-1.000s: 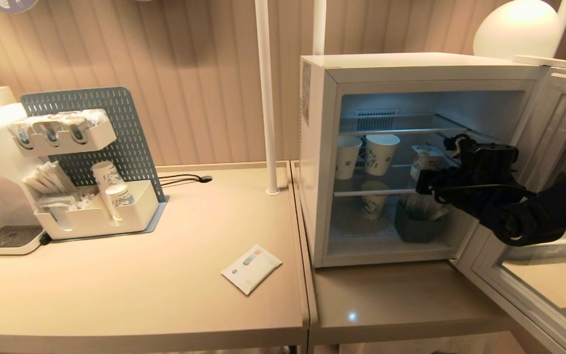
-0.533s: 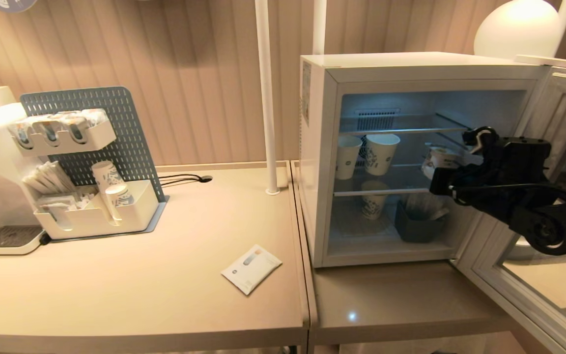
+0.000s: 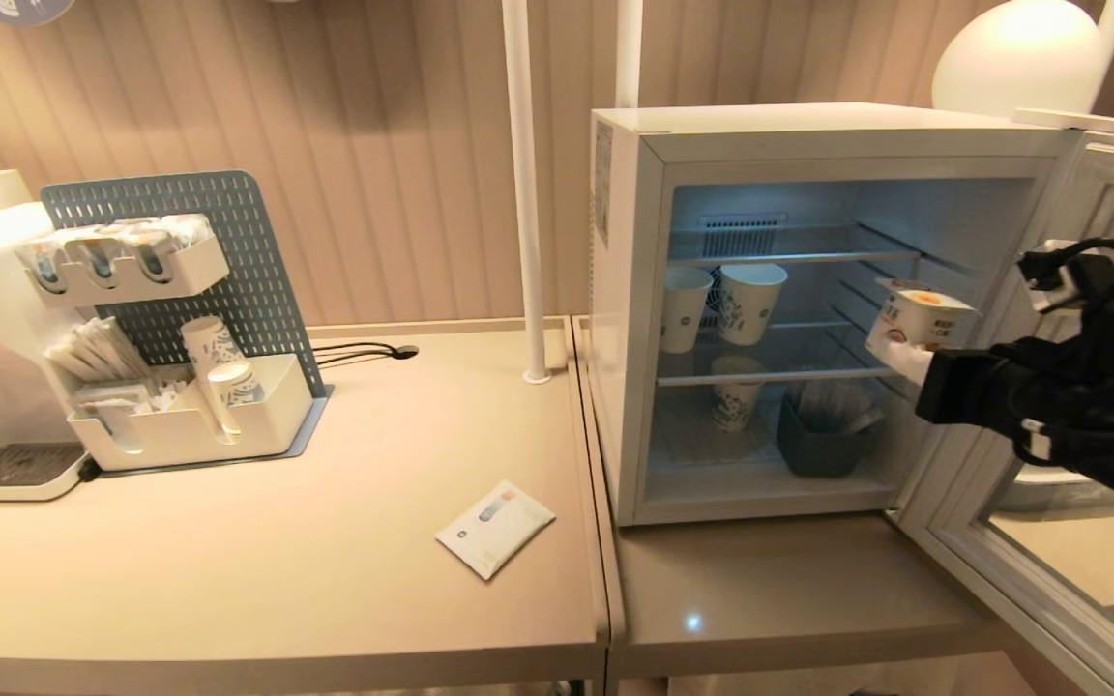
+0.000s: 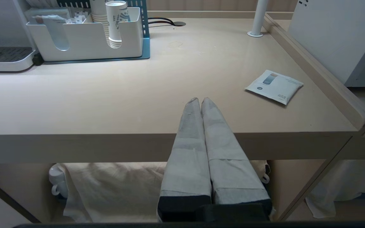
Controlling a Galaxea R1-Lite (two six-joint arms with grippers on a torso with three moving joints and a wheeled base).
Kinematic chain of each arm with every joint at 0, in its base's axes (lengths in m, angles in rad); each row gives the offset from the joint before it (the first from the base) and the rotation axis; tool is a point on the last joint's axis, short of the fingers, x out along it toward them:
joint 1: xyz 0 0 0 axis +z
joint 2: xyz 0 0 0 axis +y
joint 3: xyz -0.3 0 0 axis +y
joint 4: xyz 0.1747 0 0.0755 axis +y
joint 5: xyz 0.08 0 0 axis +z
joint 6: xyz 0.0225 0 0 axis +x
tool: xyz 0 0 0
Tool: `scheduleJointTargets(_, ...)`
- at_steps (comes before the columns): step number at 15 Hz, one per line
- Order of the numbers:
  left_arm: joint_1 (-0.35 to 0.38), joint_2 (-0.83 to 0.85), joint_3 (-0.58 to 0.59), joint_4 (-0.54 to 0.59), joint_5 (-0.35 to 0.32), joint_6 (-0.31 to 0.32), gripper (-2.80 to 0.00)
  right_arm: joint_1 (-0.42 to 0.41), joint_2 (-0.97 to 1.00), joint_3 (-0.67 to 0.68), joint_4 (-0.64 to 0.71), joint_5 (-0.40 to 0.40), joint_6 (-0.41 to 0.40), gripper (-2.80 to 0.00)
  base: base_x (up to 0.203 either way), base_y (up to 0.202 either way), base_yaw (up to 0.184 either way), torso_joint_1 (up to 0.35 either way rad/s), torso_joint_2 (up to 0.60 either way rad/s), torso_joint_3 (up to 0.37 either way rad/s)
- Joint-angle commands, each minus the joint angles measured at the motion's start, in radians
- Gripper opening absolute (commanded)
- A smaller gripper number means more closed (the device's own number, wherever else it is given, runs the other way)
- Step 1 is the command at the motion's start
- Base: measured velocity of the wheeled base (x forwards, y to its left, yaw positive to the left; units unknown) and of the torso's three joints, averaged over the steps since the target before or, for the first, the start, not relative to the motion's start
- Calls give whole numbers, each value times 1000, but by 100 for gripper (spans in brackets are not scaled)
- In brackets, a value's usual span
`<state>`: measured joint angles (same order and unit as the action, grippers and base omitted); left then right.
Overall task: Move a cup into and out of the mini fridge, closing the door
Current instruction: Take the yoghurt out of the freezer, then place the yoghurt on the table
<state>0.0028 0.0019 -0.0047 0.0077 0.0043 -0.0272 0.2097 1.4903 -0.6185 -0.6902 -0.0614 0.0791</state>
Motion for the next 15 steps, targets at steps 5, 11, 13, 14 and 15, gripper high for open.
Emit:
scheduleJointTargets(5, 0, 0, 0, 2, 0, 0, -280, 96, -529, 69, 318, -104, 1, -280, 0, 0, 0, 0, 0, 0)
scheduleJointTargets(11, 0, 0, 0, 2, 0, -1, -280, 108, -753, 58, 506, -438, -12, -280, 0, 0, 0, 0, 0, 0)
scheduleJointTargets(13, 0, 0, 0, 0, 0, -1, -280, 107, -829, 60, 547, -476, -34, -280, 0, 0, 0, 0, 0, 0)
scheduleJointTargets(14, 0, 0, 0, 0, 0, 0, -280, 106, -878, 60, 576, -484, -49, -280, 0, 0, 0, 0, 0, 0)
scheduleJointTargets(15, 0, 0, -1, 2, 0, -1, -280, 104, -923, 59, 605, -490, -67, -280, 0, 0, 0, 0, 0, 0)
